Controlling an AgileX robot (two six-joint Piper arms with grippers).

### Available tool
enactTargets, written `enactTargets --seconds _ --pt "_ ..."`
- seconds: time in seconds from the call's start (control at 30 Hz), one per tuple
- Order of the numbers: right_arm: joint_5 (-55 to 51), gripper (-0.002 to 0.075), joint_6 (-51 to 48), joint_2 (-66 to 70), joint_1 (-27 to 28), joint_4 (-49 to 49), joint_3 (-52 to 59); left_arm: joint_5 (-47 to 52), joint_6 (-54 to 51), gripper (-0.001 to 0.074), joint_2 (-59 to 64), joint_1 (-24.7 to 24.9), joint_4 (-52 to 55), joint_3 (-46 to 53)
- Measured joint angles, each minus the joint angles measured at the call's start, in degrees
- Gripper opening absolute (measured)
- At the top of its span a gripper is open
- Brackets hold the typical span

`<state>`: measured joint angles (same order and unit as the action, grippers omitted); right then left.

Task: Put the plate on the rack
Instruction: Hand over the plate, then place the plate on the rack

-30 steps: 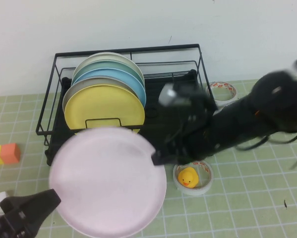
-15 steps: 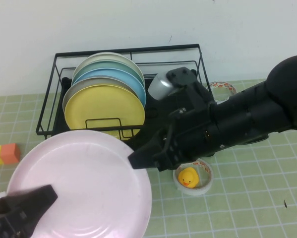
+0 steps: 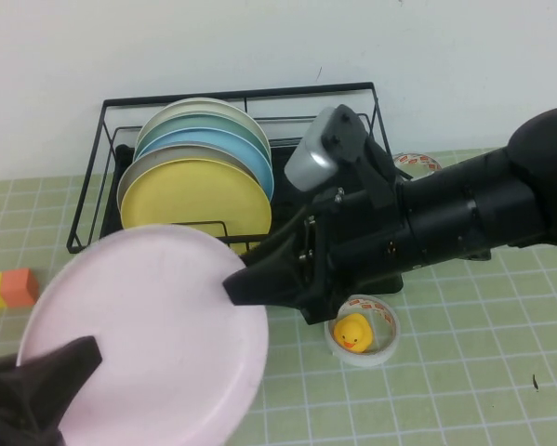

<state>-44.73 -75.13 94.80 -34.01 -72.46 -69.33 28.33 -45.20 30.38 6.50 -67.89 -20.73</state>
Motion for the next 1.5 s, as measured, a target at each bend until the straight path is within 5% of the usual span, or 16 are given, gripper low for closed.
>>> enactTargets --seconds 0.1,0.23,0.37,0.5,0.63,0.73,1.03,1.5 --pt "-0.2 0.0385 -0.3 -0.7 0.0 -2.3 0.0 -0.6 -16.8 0.0119 0.1 0.0 -3.8 0.0" --pt "0.5 0.0427 -0.6 -3.7 1.8 -3.3 0.0 -3.6 -40.0 0.0118 0.5 0.0 -14.1 0.1" --pt "1.1 0.04 -0.9 -7.1 6.4 -3.3 0.0 -8.4 -66.4 0.0118 0.9 0.0 -26.6 -0.1" --pt "0.7 0.0272 0.4 -10.0 10.4 0.4 -0.1 -8.7 -85.6 0.0118 4.0 0.0 -28.7 -2.4" --pt "-1.6 0.007 3.6 -11.3 12.0 8.5 -0.1 -5.3 -93.1 0.0118 11.0 0.0 -29.2 -6.4" --pt "-4.2 0.0022 7.5 -11.6 12.1 16.3 -0.1 -3.3 -97.2 0.0118 17.9 0.0 -29.2 -10.9" --pt "-9.8 0.0006 19.4 -11.6 12.1 36.2 -0.1 -1.0 -106.9 0.0118 40.5 0.0 -29.3 -25.0" --pt "-10.0 0.0005 21.6 -11.6 12.1 42.4 -0.1 1.8 -118.3 0.0118 57.5 0.0 -29.3 -33.1"
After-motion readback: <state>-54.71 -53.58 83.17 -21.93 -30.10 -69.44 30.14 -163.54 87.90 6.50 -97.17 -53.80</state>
